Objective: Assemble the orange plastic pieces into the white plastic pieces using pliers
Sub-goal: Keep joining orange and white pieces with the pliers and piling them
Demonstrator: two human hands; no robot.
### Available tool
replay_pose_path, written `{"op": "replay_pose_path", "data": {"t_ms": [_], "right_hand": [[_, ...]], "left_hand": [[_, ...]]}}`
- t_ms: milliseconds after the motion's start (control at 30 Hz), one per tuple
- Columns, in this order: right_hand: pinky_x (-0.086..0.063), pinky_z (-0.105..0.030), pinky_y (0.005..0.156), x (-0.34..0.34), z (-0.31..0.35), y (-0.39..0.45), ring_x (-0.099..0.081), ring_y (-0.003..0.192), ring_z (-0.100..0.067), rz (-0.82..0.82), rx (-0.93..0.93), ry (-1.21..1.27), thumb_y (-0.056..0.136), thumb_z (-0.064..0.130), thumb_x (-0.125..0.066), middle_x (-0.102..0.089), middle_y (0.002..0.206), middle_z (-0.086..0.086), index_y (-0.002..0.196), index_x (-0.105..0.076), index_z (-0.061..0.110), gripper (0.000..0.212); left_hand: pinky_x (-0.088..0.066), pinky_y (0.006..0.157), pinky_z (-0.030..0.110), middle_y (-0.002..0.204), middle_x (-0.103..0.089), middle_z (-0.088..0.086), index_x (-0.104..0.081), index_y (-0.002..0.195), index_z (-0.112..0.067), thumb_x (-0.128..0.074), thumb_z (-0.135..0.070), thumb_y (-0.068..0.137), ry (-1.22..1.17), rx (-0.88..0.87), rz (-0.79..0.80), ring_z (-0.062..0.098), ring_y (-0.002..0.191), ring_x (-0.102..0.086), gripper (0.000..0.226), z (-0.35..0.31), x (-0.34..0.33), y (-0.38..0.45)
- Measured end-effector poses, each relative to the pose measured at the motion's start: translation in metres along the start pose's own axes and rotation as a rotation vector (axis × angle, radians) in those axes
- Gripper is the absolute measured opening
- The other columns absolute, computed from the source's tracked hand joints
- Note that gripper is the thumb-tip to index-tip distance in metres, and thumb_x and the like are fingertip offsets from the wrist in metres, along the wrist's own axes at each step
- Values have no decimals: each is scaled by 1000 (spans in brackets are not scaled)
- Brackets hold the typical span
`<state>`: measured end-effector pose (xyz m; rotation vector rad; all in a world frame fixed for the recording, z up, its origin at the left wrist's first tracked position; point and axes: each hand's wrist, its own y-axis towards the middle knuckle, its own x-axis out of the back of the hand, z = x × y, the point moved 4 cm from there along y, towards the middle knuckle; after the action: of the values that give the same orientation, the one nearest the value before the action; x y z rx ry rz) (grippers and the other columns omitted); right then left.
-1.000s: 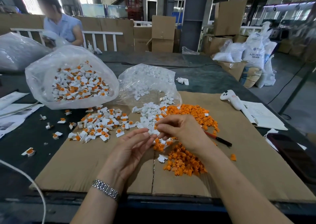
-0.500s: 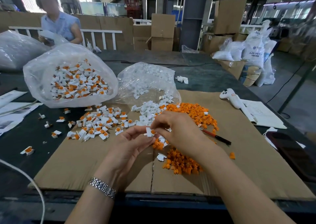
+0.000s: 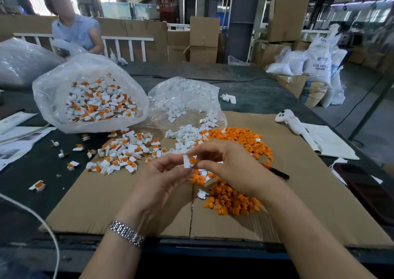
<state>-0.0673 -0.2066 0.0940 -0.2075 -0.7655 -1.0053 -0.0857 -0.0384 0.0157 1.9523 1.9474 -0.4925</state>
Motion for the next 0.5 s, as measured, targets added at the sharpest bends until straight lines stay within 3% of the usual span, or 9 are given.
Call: {"op": "replay_pose_path", "data": {"t_ms": [133, 367, 500], "right_hand": [[-54, -21, 87, 1, 0, -1, -64, 91, 0, -26, 5, -30, 91, 16, -72, -70, 97, 10, 111, -75, 22, 21], [-49, -10, 75, -5, -2, -1, -64, 84, 1, -164, 42, -44, 91, 19, -73, -69, 88, 14, 109, -75, 23, 18], [-51, -14, 79, -7, -1, -2, -63, 86, -3, -206, 83, -92, 93, 17, -71, -67, 90, 12, 110, -74, 23, 19]], "left_hand": [[-60, 81, 25, 104, -76, 22, -79, 99, 0, -79, 1, 72, 30, 7, 50, 27, 97, -76, 27, -2, -1, -1], [-55, 97, 40, 112, -77, 12, -81, 99, -17, -96, -36, 60, 226, -102, -33, 29, 111, -73, 46, -8, -2, -4], [-58, 94, 33, 115, -73, 26, -80, 101, -7, -90, -22, 68, 60, -35, -37, 36, 114, -71, 37, -7, 0, -4]]}}
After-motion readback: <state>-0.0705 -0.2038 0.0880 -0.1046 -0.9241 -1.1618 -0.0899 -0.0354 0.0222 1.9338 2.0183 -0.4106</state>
